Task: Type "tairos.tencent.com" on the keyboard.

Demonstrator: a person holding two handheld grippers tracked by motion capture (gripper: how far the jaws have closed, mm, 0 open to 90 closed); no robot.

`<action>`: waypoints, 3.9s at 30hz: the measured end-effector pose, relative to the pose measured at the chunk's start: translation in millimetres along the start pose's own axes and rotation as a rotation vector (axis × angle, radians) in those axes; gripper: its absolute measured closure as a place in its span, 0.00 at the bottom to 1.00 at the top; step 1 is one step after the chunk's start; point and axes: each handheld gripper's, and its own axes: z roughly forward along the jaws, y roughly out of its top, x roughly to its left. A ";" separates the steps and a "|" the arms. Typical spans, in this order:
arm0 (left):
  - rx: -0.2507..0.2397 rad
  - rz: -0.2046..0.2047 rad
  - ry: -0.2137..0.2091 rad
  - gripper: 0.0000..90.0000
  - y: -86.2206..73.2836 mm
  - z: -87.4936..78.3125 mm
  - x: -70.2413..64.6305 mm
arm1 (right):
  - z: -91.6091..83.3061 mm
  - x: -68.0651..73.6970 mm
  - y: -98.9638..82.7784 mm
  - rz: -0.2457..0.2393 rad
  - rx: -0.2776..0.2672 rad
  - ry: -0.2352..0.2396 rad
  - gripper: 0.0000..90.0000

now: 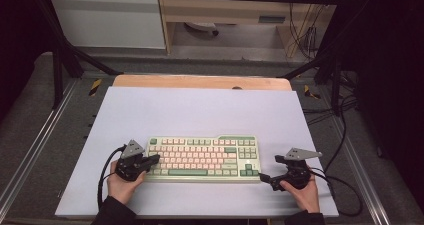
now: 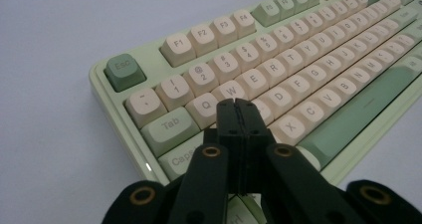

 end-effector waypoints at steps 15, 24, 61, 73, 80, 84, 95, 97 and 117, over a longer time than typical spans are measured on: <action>-0.010 0.001 -0.017 1.00 -2.1 -3.6 -2.6 | 11.7 33.5 26.2 -0.056 0.004 -0.019 0.14; -0.016 -0.003 -0.027 1.00 -2.0 -3.6 -2.4 | 18.0 50.6 38.7 -0.082 -0.009 -0.006 0.32; -0.027 -0.016 -0.034 1.00 -2.5 -3.2 -0.8 | 86.1 105.8 82.8 -0.077 0.016 0.082 1.00; -0.028 -0.016 -0.036 1.00 -2.5 -3.3 -0.6 | 118.4 115.5 95.9 -0.097 0.028 0.049 1.00; -0.028 -0.016 -0.036 1.00 -2.6 -3.5 -0.4 | 133.8 115.1 97.8 -0.085 0.048 0.042 1.00; -0.028 -0.015 -0.036 1.00 -2.5 -3.1 -0.6 | 139.1 111.3 97.7 -0.089 0.058 0.025 1.00; -0.026 -0.014 -0.036 1.00 -2.7 -2.8 -0.6 | 145.0 110.1 95.5 -0.096 0.077 0.014 1.00; -0.026 -0.012 -0.035 1.00 -2.6 -2.8 -0.8 | 146.1 110.3 95.1 -0.095 0.081 0.018 1.00; -0.032 -0.011 -0.036 1.00 -1.8 -4.9 -1.6 | 118.7 110.3 106.7 -0.130 0.074 0.037 1.00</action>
